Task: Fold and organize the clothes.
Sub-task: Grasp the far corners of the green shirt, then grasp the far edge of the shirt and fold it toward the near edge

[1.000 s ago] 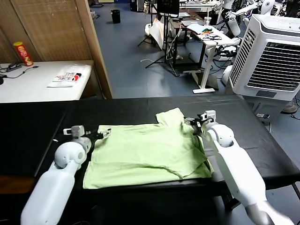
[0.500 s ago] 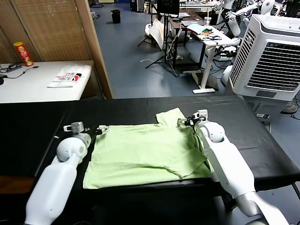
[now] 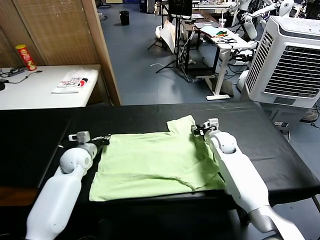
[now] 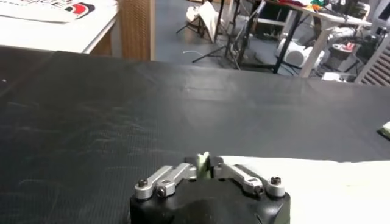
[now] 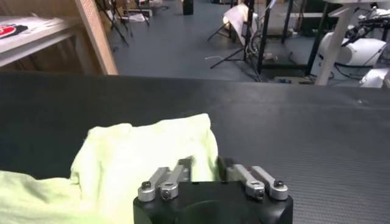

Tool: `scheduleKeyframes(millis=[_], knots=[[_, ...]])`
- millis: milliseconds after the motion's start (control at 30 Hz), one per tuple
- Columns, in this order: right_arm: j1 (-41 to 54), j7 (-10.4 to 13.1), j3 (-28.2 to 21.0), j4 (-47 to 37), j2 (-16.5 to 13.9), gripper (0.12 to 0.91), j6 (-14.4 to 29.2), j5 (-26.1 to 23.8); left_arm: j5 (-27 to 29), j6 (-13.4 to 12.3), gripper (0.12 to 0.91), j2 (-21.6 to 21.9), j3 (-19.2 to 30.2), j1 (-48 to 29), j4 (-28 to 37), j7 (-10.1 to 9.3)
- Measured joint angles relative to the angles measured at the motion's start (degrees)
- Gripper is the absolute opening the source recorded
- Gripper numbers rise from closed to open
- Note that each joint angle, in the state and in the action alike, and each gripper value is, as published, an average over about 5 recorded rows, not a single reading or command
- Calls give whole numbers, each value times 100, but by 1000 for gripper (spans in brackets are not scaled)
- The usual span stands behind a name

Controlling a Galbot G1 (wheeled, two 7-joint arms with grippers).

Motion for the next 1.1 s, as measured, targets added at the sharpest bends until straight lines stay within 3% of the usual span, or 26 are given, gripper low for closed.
scheduleKeyframes(millis=[300, 500, 600, 767, 933, 1100], knots=[[-412, -290, 82, 703, -369, 123, 904, -64, -29, -59, 130, 105, -104, 232, -380, -22], [-1005, -530, 294, 1553, -766, 123, 1169, -50, -80, -71, 130, 281, -286, 648, -1047, -52], [-1371, -523, 435, 2004, -998, 123, 1137, -30, -107, -83, 130, 369, -427, 951, -1472, -65], [-1962, -277, 669, 2666, -1300, 123, 755, -36, -117, -79, 130, 472, -721, 1554, -2275, -146], [-2454, -131, 856, 3176, -1465, 123, 511, 10, -91, -12, 130, 470, -981, 2079, -2876, -323], [-2934, -107, 996, 3674, -1591, 123, 388, 25, 16, 121, 130, 470, -1118, 2429, -3223, -352]])
